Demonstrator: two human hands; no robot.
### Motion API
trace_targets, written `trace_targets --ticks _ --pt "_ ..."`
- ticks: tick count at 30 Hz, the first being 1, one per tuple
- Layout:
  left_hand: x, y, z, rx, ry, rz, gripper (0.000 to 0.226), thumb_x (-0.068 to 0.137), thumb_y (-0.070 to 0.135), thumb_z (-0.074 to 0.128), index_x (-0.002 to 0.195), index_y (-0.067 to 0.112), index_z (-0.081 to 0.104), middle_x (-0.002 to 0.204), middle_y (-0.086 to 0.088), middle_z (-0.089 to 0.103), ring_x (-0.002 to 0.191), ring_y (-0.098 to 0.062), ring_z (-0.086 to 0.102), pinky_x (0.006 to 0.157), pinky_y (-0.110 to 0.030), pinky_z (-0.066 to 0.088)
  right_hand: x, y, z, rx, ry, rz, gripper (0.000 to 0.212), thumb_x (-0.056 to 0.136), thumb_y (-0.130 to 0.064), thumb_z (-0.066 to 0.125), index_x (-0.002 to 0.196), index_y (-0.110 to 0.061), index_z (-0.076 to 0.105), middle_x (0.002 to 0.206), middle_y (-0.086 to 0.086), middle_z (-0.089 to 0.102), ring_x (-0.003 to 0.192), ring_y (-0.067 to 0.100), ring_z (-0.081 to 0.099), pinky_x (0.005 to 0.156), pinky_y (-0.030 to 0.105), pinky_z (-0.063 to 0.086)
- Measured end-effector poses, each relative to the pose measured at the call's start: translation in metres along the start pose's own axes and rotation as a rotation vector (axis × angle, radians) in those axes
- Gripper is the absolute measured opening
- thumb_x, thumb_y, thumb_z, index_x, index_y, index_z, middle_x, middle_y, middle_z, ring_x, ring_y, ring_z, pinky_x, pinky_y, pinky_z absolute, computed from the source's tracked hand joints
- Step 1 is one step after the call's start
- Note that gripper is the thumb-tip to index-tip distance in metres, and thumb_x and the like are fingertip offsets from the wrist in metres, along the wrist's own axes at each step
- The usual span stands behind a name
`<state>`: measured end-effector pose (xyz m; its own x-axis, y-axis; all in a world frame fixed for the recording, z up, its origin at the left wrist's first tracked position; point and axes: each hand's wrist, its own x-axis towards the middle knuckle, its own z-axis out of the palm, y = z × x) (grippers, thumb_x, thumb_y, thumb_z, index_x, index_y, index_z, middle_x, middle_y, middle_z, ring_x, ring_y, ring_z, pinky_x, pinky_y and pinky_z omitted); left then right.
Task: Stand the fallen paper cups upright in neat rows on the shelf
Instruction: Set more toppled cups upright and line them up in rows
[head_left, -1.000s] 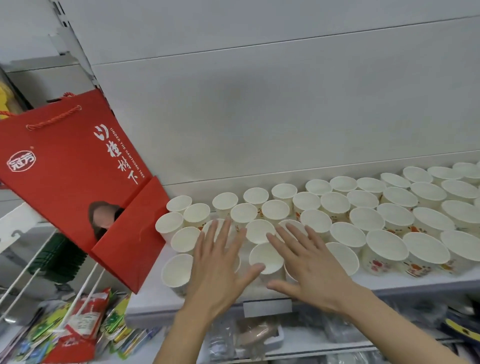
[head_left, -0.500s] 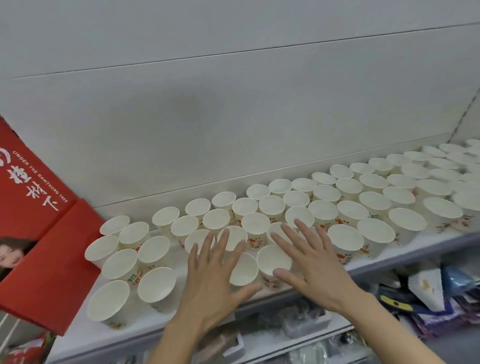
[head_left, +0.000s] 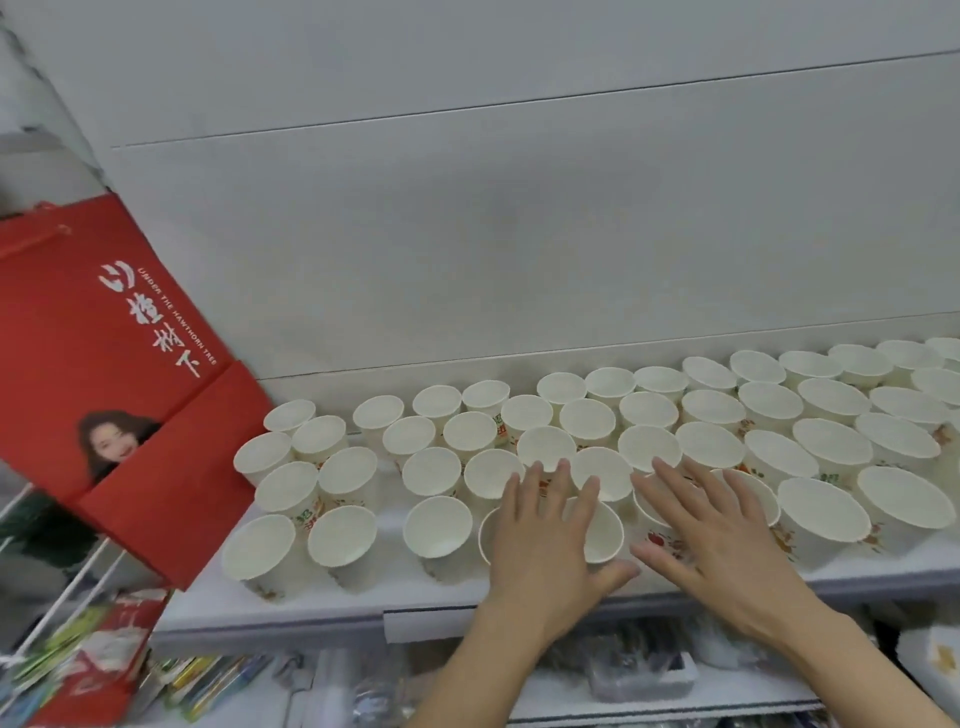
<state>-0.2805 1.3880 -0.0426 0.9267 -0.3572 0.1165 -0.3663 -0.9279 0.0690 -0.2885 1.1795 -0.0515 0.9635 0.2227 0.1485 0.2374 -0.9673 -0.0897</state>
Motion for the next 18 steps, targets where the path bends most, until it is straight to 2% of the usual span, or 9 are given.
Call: trace_targets --ticks 4,8,10,12,13,15,17,18 --pt "-0.036 -0.029 -0.013 -0.061 0.262 -0.1 0.085 0.08 0.085 0.027 0.15 0.036 0.028 0.16 0.003 0.022 0.148 -0.021 0.017 0.116 -0.044 0.009 0.003 0.0 0.002 0.012 0.064 -0.057 0.072 0.088 -0.075 0.02 0.146 -0.035 0.033 0.151 -0.004 0.036 0.141 0.021 0.029 0.113 0.045 0.018" --pt "-0.097 -0.123 -0.023 -0.081 0.478 -0.484 0.075 0.086 0.078 0.028 0.145 0.032 0.039 0.159 0.004 0.024 0.148 -0.018 0.013 0.118 -0.041 0.013 -0.001 0.002 0.004 0.078 0.187 -0.04 0.078 0.087 -0.074 0.021 0.14 -0.022 0.046 0.145 0.004 0.044 0.136 0.023 0.035 0.113 0.041 0.018" --pt "-0.119 -0.165 -0.027 -0.096 0.44 -0.722 0.08 0.083 0.081 0.027 0.145 0.033 0.038 0.159 0.002 0.022 0.148 -0.021 0.01 0.117 -0.046 0.015 0.001 0.0 0.004 0.145 0.259 -0.059 0.079 0.088 -0.072 0.025 0.138 -0.015 0.047 0.143 0.01 0.046 0.134 0.03 0.039 0.111 0.051 0.028" --pt "-0.123 -0.19 -0.025 -0.192 0.322 -0.836 0.086 0.078 0.087 0.022 0.148 0.037 0.032 0.161 0.003 0.016 0.148 -0.021 0.006 0.118 -0.047 0.013 0.01 -0.017 -0.003 0.23 0.356 -0.13 0.073 0.089 -0.065 0.033 0.136 -0.011 0.048 0.141 0.011 0.048 0.131 0.033 0.043 0.103 0.059 0.036" --pt "-0.121 -0.199 -0.026 -0.204 0.292 -0.83 0.086 0.078 0.087 0.022 0.148 0.037 0.031 0.161 0.003 0.017 0.148 -0.021 0.007 0.119 -0.047 0.013 0.016 -0.03 -0.006 0.268 0.406 -0.171 0.069 0.089 -0.059 0.038 0.135 -0.009 0.05 0.14 0.011 0.05 0.129 0.033 0.046 0.101 0.058 0.037" --pt "-0.108 -0.22 -0.037 -0.182 0.372 -0.735 0.074 0.085 0.076 0.033 0.143 0.032 0.042 0.155 0.001 0.032 0.144 -0.024 0.024 0.115 -0.044 0.022 0.033 -0.068 -0.012 0.32 0.481 -0.259 0.061 0.087 -0.049 0.046 0.13 -0.007 0.056 0.134 0.008 0.056 0.123 0.029 0.05 0.101 0.049 0.038" --pt "-0.084 -0.251 -0.06 -0.179 0.492 -0.635 0.047 0.091 0.049 0.055 0.13 0.023 0.057 0.138 -0.001 0.054 0.128 -0.027 0.047 0.101 -0.041 0.038 0.061 -0.111 -0.017 0.35 0.524 -0.363 0.051 0.087 -0.043 0.05 0.124 -0.009 0.062 0.124 0.002 0.062 0.115 0.026 0.055 0.097 0.041 0.039" --pt "-0.068 -0.269 -0.072 -0.174 0.495 -0.611 0.036 0.091 0.035 0.06 0.125 0.021 0.061 0.129 -0.001 0.06 0.12 -0.027 0.053 0.093 -0.04 0.043 0.079 -0.132 -0.016 0.363 0.519 -0.414 0.045 0.088 -0.04 0.051 0.12 -0.012 0.065 0.118 -0.001 0.065 0.11 0.025 0.056 0.093 0.04 0.041"
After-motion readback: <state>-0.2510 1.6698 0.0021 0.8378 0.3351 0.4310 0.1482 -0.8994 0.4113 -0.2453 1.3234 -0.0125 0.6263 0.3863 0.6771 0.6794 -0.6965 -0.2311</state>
